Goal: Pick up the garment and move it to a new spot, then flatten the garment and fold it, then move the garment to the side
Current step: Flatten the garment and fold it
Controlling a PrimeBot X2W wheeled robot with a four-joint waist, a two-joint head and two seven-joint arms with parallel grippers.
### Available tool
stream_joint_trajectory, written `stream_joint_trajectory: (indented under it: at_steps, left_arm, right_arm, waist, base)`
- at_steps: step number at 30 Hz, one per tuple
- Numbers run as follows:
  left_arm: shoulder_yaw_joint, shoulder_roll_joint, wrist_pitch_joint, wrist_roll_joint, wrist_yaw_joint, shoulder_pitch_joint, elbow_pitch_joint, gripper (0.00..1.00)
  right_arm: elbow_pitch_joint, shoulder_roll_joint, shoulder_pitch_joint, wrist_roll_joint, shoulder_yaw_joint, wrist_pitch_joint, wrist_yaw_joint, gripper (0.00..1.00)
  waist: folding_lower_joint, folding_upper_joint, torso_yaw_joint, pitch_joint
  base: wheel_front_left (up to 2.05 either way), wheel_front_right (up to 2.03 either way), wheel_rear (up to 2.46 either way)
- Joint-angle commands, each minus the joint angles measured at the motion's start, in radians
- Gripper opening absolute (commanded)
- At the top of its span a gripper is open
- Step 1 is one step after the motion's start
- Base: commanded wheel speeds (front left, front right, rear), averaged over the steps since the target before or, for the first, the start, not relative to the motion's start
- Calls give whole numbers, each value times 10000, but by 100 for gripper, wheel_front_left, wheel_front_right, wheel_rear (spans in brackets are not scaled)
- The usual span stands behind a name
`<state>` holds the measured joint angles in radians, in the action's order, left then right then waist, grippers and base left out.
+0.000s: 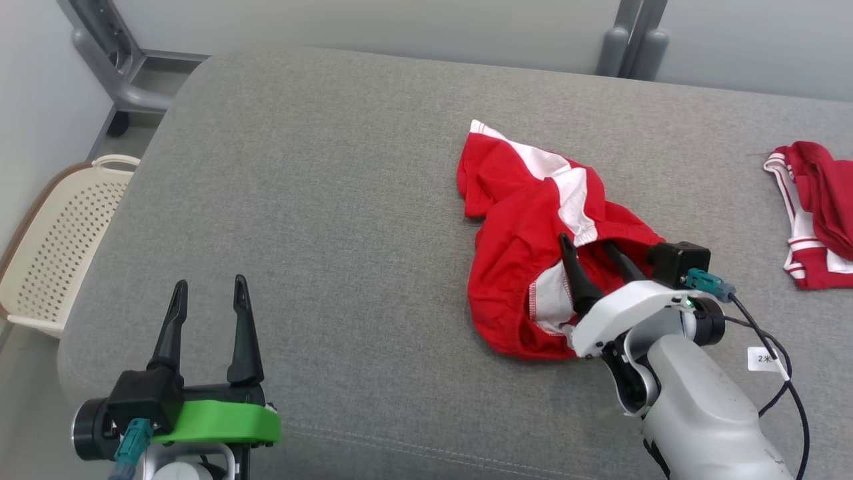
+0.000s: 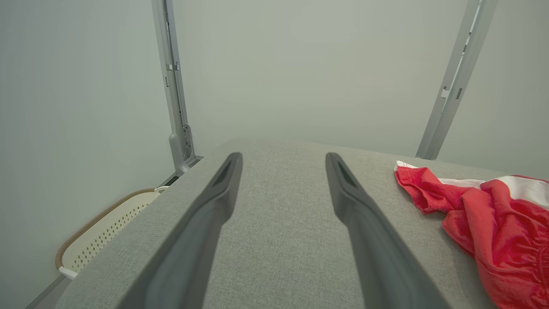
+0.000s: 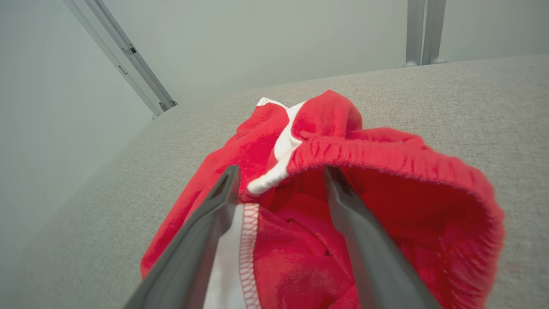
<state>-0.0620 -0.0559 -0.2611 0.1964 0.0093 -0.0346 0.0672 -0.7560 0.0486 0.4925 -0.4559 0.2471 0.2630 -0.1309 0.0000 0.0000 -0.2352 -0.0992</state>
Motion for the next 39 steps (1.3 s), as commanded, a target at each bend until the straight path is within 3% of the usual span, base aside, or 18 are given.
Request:
stream_joint_trajectory:
  at_steps: [1,4,5,6,7,16,22,39]
  left_arm:
    - [0,22,-36,-21,-35,-187,44,100]
    - [-46,37,-36,-15,-49,-253,75,100]
    - [-61,42,-36,-11,-44,-262,85,100]
    - [-79,45,-36,-5,-38,-267,97,100]
    - [-83,48,-36,9,-26,-271,114,100]
    - [-103,56,-36,200,87,-254,185,100]
    - [-232,54,-36,244,113,-119,277,100]
    - [-283,49,-36,282,31,237,380,100]
  right_arm:
    - [-131,38,255,3,-93,43,4,100]
    - [-265,41,445,61,-168,43,4,100]
    - [-301,40,485,88,-175,43,4,48]
    - [-319,38,515,98,-164,43,4,18]
    - [-337,38,536,118,-134,43,4,0]
    - [396,38,455,-219,171,43,4,0]
    - [1564,75,-76,-1154,1021,43,4,0]
    - [4532,1883,-2459,-4116,2473,43,3,0]
  waist:
    - [0,0,-302,-238]
    - [0,0,-458,-313]
    - [0,0,-492,-332]
    - [0,0,-519,-345]
    - [0,0,-542,-355]
    - [0,0,-348,-255]
    - [0,0,-4,40]
    - [0,0,1231,343]
  base:
    - [0,0,0]
    - [0,0,0]
    - [0,0,0]
    - [0,0,0]
    - [0,0,0]
    - [0,0,0]
    - [0,0,0]
    - [0,0,0]
